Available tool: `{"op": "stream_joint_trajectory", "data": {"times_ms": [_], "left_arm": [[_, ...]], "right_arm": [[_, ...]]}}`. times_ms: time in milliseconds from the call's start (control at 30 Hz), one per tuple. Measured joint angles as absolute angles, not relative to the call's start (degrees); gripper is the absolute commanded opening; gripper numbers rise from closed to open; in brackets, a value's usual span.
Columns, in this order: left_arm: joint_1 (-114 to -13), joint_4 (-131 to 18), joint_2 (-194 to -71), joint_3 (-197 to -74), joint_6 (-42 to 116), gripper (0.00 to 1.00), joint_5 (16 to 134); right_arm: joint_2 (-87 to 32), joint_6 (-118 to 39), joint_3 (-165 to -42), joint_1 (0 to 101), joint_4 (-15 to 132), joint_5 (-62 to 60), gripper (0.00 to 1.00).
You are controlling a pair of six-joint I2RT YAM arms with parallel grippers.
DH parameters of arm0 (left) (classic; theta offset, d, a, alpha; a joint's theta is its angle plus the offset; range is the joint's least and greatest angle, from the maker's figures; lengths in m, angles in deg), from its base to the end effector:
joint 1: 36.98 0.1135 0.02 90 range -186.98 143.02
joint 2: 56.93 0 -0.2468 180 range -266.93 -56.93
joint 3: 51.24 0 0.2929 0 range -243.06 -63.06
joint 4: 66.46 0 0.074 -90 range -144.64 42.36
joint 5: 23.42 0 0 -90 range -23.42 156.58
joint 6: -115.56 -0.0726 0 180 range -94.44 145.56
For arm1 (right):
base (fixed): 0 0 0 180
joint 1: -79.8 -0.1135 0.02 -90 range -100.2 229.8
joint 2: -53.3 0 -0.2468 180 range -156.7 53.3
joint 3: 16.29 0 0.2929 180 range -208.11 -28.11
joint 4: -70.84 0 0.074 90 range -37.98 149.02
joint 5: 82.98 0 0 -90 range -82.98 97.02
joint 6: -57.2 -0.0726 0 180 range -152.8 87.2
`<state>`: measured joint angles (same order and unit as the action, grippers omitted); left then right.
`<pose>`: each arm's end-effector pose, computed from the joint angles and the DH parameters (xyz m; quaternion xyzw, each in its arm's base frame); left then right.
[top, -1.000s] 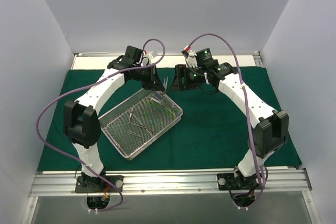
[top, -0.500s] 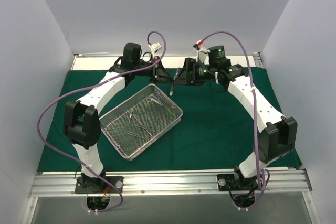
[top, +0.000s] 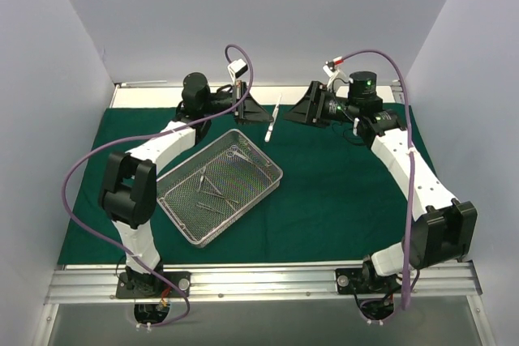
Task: Open and lay out the surgical kit
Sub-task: Place the medical item in the surgical kit.
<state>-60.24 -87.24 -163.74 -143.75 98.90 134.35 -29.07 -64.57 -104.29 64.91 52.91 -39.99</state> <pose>0.4108 -0.2497 0.2889 0.1428 0.6770 -0.7094 0.1347 0.3723 0.1539 0.3605 -0.1426 0.7432 0.5130 0.4052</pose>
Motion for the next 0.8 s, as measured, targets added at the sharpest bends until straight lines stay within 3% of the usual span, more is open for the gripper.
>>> {"op": "stream_joint_trajectory", "data": {"times_ms": [267,800], "left_arm": [[-60.5,-100.1,-165.3,-143.7,108.6,0.02,135.6],[-61.9,-104.5,-166.4,-143.7,112.5,0.02,135.9]], "right_arm": [[-29.1,-69.1,-102.8,65.9,60.6,-44.3,0.52],[-30.2,-72.0,-102.0,65.9,65.8,-47.1,0.46]]}}
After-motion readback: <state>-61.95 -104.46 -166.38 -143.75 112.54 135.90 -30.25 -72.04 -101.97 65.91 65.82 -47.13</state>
